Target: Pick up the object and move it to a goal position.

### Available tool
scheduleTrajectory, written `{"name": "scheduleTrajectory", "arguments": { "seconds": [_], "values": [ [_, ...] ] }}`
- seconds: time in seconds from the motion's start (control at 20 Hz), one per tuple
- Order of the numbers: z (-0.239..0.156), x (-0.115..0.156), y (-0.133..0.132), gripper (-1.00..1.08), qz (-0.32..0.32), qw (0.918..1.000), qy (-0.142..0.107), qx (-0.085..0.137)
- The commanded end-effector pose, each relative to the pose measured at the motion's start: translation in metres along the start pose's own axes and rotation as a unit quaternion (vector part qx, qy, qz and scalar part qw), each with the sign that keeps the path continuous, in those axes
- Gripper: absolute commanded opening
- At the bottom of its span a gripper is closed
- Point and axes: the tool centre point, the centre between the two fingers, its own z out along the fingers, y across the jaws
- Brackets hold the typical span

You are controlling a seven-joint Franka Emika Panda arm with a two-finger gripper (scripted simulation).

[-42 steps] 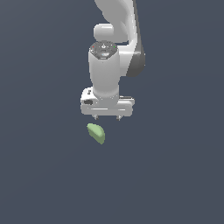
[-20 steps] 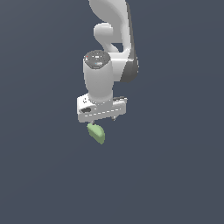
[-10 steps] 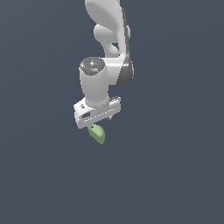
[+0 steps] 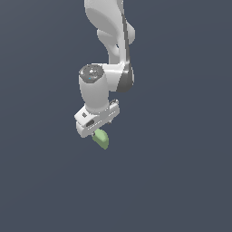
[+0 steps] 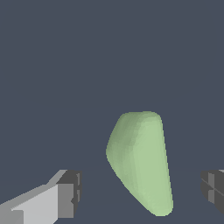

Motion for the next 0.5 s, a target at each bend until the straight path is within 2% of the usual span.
{"name": "scheduleTrajectory", "arguments": {
  "seconds": [0.0,0.45],
  "values": [
    [0.0031,-0.0021,0.0013,1.00,-0.023,0.9997,0.000,0.000],
    [0.0093,-0.0064,0.0039,1.00,-0.065,0.9979,0.000,0.001]
  ]
}}
